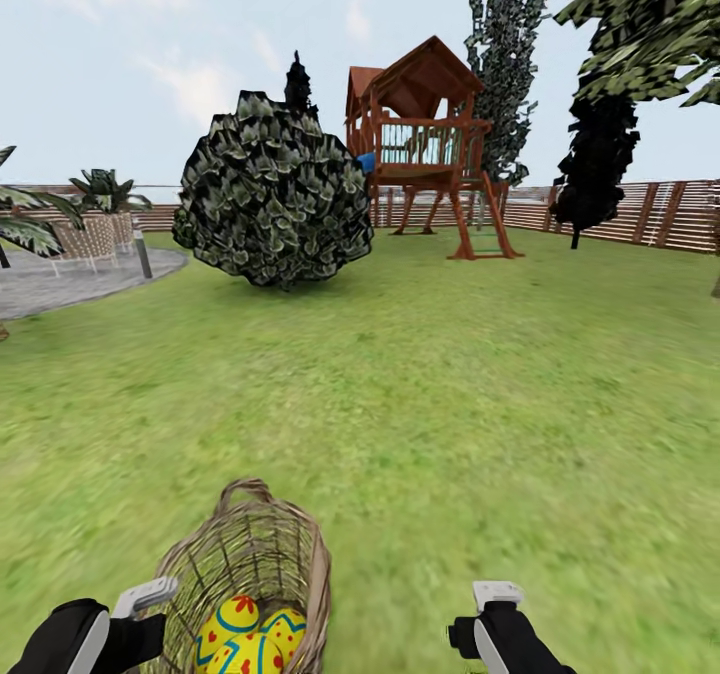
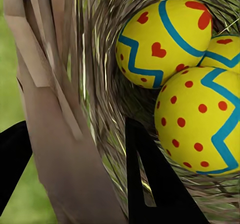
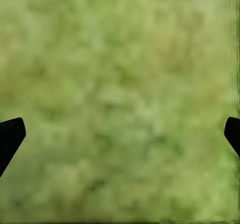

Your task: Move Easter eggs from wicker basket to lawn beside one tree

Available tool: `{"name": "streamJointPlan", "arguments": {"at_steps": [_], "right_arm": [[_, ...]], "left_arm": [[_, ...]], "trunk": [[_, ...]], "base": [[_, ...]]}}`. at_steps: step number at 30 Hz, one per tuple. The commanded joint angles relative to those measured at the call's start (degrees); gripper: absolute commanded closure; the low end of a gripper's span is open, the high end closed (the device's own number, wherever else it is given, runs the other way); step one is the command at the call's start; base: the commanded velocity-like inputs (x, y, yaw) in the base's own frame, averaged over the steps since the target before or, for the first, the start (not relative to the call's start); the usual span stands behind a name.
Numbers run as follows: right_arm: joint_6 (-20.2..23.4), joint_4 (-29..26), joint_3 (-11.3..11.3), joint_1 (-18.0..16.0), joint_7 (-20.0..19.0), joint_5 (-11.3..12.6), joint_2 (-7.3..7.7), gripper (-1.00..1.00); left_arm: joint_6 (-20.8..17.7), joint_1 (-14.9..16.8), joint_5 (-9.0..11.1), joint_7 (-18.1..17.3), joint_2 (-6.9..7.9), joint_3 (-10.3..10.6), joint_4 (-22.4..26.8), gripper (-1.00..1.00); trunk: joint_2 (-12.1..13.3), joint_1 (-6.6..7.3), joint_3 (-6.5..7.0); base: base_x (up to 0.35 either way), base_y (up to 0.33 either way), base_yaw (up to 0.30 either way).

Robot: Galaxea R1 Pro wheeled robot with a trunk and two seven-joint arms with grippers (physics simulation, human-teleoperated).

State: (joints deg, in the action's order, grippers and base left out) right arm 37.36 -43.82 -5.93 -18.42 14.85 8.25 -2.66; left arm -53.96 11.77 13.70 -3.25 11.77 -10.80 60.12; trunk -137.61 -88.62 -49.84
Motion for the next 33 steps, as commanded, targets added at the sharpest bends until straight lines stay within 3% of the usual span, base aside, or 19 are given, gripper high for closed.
{"name": "streamJointPlan", "arguments": {"at_steps": [1, 33], "right_arm": [[0.16, -0.05, -0.19, -0.04, 0.53, 0.62, 0.02, -1.00], [0.17, -0.04, -0.22, -0.04, 0.53, 0.45, -0.06, -1.00]], "left_arm": [[-0.27, 0.01, 0.45, -0.35, -0.03, -0.10, 0.05, 1.00], [-0.27, 0.01, 0.43, -0.35, -0.16, -0.10, 0.08, 1.00]], "trunk": [[0.39, 0.24, 0.12], [13.22, 7.27, 5.87]], "base": [[0.000, 0.000, -0.296], [0.000, 0.000, -0.299]]}}
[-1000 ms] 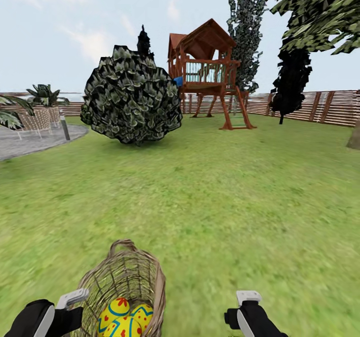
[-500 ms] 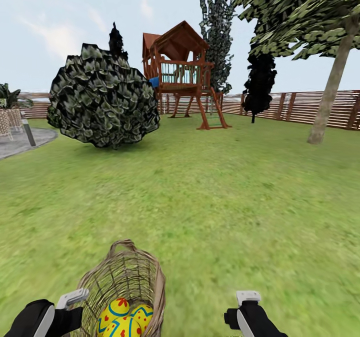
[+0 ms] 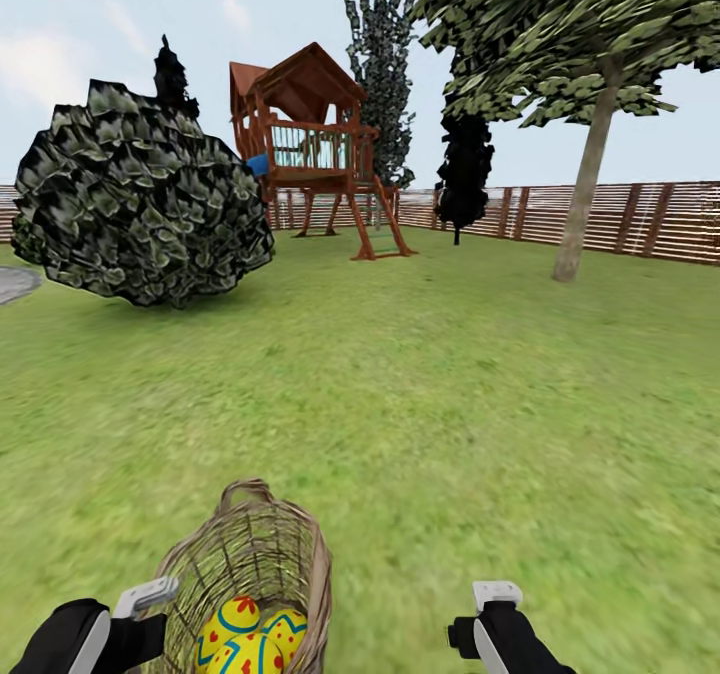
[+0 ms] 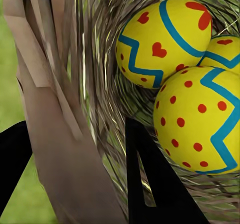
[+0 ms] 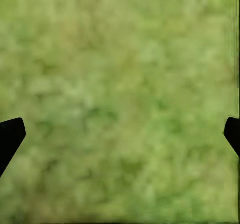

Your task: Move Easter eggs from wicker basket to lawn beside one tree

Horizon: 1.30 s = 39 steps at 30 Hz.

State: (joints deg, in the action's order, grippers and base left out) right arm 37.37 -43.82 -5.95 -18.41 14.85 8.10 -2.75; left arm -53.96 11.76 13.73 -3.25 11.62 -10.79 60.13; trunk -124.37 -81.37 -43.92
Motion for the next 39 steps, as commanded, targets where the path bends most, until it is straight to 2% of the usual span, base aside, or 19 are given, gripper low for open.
{"name": "streamJointPlan", "arguments": {"at_steps": [1, 25, 28, 35, 39], "right_arm": [[0.16, -0.04, -0.20, -0.04, 0.53, 0.60, 0.02, -1.00], [0.32, -0.31, -0.40, -0.04, 0.46, 0.42, 0.00, -1.00], [2.66, -0.49, -0.53, -0.04, 0.07, 0.76, -0.16, -1.00], [2.81, 0.64, -0.18, -0.04, -0.08, 0.84, 0.33, -1.00], [3.51, -0.67, 0.44, -1.19, -0.37, 0.84, 1.64, -1.00]], "left_arm": [[-0.27, 0.02, 0.36, -0.35, -0.01, -0.10, 0.07, 1.00], [-0.27, 0.02, 0.36, -0.37, -0.10, -0.10, 0.05, 1.00], [-0.19, 0.02, 0.44, -0.52, -0.10, -0.26, 0.47, 1.00], [-0.11, 0.02, 0.42, -0.44, -0.42, 0.04, 0.19, 1.00], [0.52, -0.69, -1.01, -0.53, 0.00, 0.87, 1.12, 1.00]], "trunk": [[0.38, 0.24, 0.12], [10.01, 5.51, 4.43], [10.01, 5.51, 4.43], [10.01, 5.51, 4.43], [10.01, 5.51, 4.42]], "base": [[0.000, 0.000, -0.300], [0.000, 0.000, -0.284], [0.000, 0.000, -0.013], [0.000, 0.000, 0.000], [0.000, 0.000, 0.000]]}}
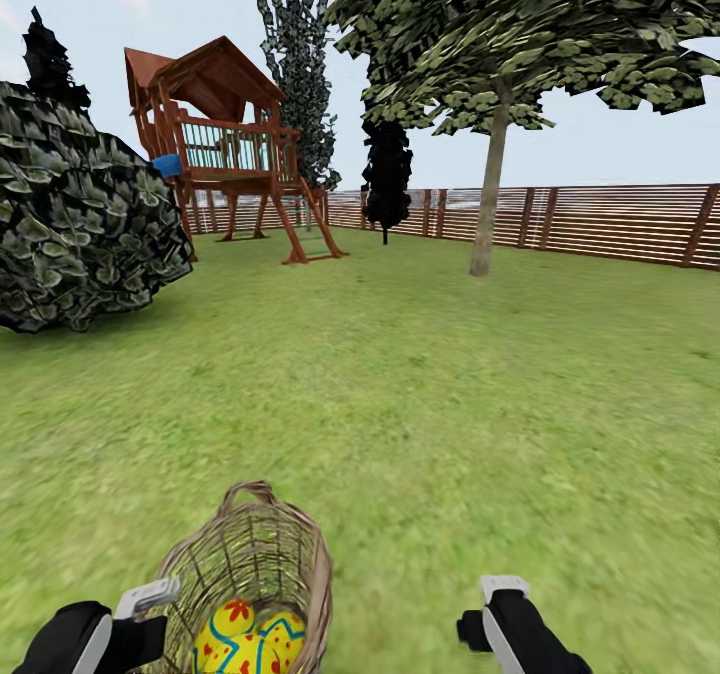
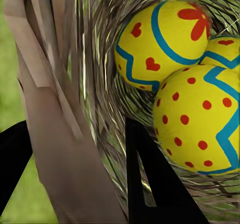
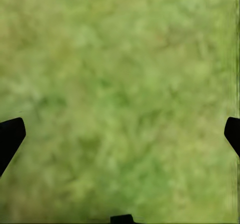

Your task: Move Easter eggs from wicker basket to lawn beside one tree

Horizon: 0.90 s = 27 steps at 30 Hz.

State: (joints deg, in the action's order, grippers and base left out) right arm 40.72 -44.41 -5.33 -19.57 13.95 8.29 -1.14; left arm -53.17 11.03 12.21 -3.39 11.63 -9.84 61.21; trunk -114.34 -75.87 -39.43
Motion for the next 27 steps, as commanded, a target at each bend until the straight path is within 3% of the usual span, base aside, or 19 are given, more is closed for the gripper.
{"name": "streamJointPlan", "arguments": {"at_steps": [1, 6, 11, 12, 20, 27], "right_arm": [[0.16, -0.40, -0.19, -0.36, 0.54, 0.70, 0.36, -1.00], [0.41, -2.01, -0.41, -0.99, 0.64, 0.76, 1.98, -1.00], [0.34, -3.61, -1.42, -1.00, 0.64, 0.77, 2.10, -1.00], [0.33, -6.92, -1.90, -1.00, 0.64, 0.77, 2.11, -1.00], [0.99, -8.79, -4.50, -1.00, 0.64, 0.75, 2.24, -1.00], [1.10, -9.29, -4.28, -1.00, 0.71, 1.05, 2.68, -1.00]], "left_arm": [[0.08, 0.04, 0.18, -0.45, -0.34, 0.21, 0.01, 1.00], [1.71, 0.04, -1.39, -0.27, -1.99, 0.57, -0.40, 1.00], [3.08, 0.09, -1.85, -0.22, -3.62, 0.52, -0.39, 1.00], [3.08, 0.06, 0.93, -0.26, -3.63, 0.52, -0.39, 1.00], [2.85, 0.05, 1.08, -0.46, -3.37, 0.40, -0.04, 1.00], [2.81, 0.13, 1.24, -0.48, -2.75, 0.35, 0.06, 1.00]], "trunk": [[-0.03, 0.01, -0.06], [-0.03, 0.01, -0.06], [-0.03, 0.01, -0.06], [-0.03, 0.01, -0.06], [-0.03, 0.01, -0.06], [-0.03, 0.01, -0.06]], "base": [[0.000, 0.000, 0.000], [0.218, 0.000, 0.000], [0.341, 0.000, 0.000], [0.343, 0.000, 0.000], [0.343, 0.000, -0.151], [0.343, 0.000, -0.154]]}}
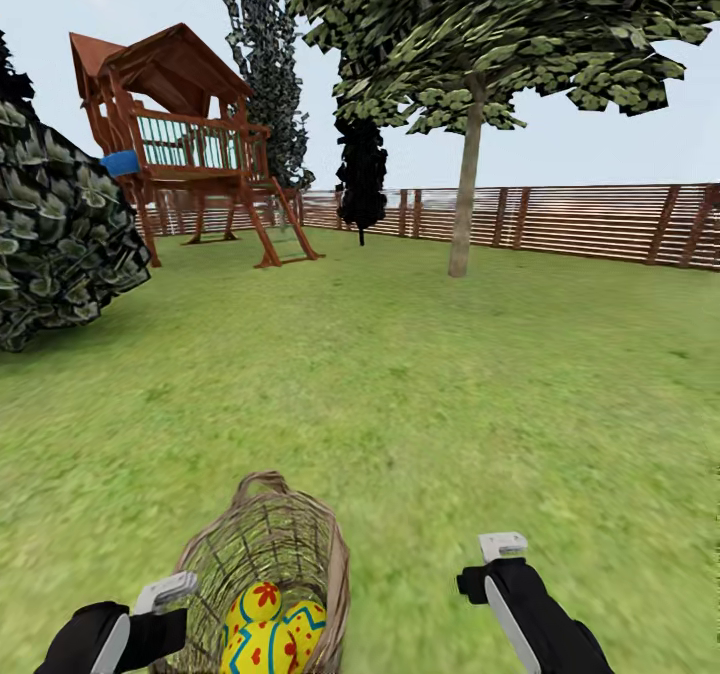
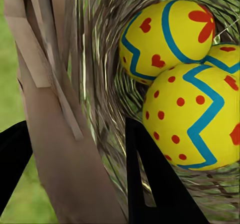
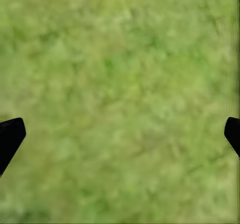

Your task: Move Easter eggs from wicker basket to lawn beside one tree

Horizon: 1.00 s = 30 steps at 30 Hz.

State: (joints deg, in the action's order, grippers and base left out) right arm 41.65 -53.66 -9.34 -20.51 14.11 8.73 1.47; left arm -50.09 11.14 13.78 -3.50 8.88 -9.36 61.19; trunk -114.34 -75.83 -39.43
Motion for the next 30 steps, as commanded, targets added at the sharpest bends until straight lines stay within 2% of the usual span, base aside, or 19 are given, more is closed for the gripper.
{"name": "streamJointPlan", "arguments": {"at_steps": [1, 9, 14, 22, 30], "right_arm": [[0.18, -0.04, -0.25, -0.06, 0.56, 0.64, 0.05, -1.00], [0.27, 0.02, -0.15, -0.06, 0.57, 0.67, 0.03, -1.00], [0.27, 0.05, -0.23, -0.06, 0.57, 0.67, 0.02, -1.00], [0.27, 0.05, -0.21, -0.06, 0.57, 0.73, 0.02, -1.00], [0.27, 0.05, -0.32, -0.06, 0.57, 0.77, 0.01, -1.00]], "left_arm": [[-0.27, 0.02, -0.33, -0.37, 0.00, -0.13, 0.07, 1.00], [-0.19, 0.02, -0.31, -0.37, 0.09, -0.22, 0.33, 1.00], [-0.27, 0.02, -0.42, -0.37, 1.51, -0.31, 0.38, 1.00], [-0.27, 0.02, -0.24, -0.41, 1.50, -0.31, 0.25, 1.00], [-0.27, 0.02, -0.24, -0.46, 1.49, -0.31, 0.25, 1.00]], "trunk": [[-0.03, -0.03, -0.06], [-0.03, -0.03, -0.06], [-0.03, -0.03, -0.06], [-0.03, -0.03, -0.06], [-0.03, -0.03, -0.06]], "base": [[0.343, 0.000, -0.296], [0.343, 0.000, -0.300], [0.343, 0.000, -0.300], [0.343, 0.000, -0.290], [0.343, 0.000, -0.021]]}}
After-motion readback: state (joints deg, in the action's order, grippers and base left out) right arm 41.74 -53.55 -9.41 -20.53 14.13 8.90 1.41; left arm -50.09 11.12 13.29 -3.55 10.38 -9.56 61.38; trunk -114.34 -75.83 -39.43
